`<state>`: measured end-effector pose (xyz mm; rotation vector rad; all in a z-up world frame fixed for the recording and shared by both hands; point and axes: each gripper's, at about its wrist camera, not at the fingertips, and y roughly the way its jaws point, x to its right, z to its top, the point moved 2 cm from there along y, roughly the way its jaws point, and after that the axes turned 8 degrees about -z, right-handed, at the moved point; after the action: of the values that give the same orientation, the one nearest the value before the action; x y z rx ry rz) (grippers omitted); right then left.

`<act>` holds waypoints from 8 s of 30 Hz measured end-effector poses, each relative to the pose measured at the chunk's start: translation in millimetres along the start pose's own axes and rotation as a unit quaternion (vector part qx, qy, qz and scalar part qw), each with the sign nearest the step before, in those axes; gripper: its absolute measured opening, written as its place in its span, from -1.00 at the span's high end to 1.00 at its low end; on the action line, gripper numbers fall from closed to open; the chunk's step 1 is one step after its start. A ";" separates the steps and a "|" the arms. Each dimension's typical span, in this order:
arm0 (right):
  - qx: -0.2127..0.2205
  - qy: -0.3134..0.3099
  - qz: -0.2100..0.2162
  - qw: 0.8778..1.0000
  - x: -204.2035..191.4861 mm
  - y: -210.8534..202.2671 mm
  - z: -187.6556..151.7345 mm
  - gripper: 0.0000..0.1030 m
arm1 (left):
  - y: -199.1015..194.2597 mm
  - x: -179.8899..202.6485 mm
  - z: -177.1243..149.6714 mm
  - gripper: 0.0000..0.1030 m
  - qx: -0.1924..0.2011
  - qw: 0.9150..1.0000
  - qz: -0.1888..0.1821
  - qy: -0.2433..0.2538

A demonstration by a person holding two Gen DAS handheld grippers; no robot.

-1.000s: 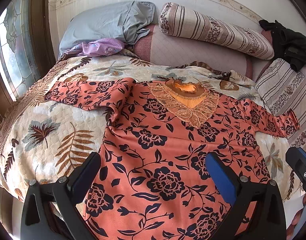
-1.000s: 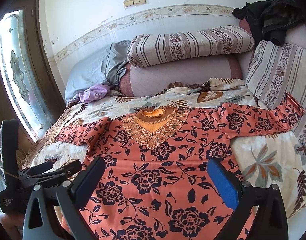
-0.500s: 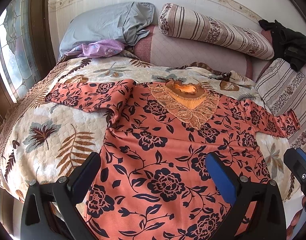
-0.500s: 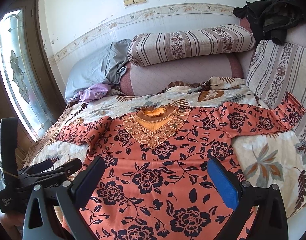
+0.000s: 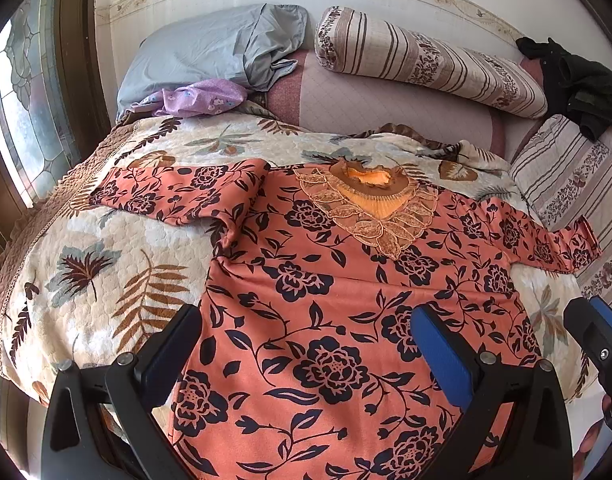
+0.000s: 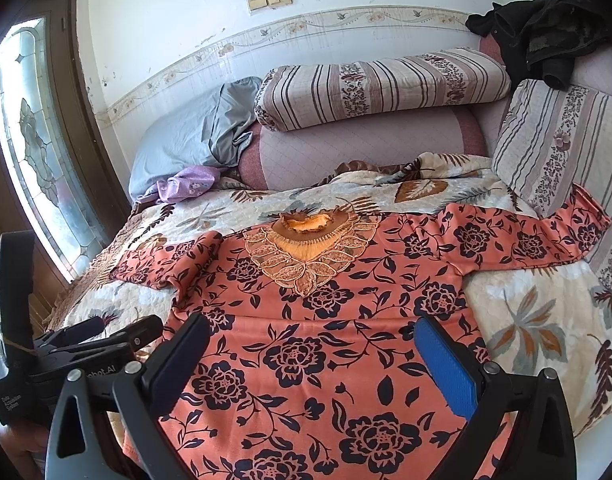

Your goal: Fold small clothes

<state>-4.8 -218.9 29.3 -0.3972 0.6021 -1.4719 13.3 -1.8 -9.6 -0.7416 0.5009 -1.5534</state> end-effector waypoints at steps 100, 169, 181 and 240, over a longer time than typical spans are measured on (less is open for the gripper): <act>-0.200 0.262 0.286 0.900 133.7 221.2 -33.2 -0.61 | 176.1 -35.4 85.3 -0.99 -0.080 0.992 -0.067 -0.065; -0.143 0.051 0.052 0.987 69.6 272.6 -4.7 -0.62 | 117.7 -239.7 92.2 -1.00 0.043 0.970 -0.071 -0.227; -0.144 0.023 0.043 0.988 64.8 271.2 -6.7 -0.77 | 181.8 -418.9 89.8 -0.90 0.048 0.890 -0.062 -0.450; -0.269 0.322 0.050 0.906 180.7 295.3 28.0 0.17 | 193.3 -156.2 48.7 -0.22 -0.069 0.991 -0.014 -0.113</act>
<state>247.4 -378.7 -148.1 -0.2854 1.5573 -1.3088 185.8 133.4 -136.6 -1.0222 0.4336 -1.4484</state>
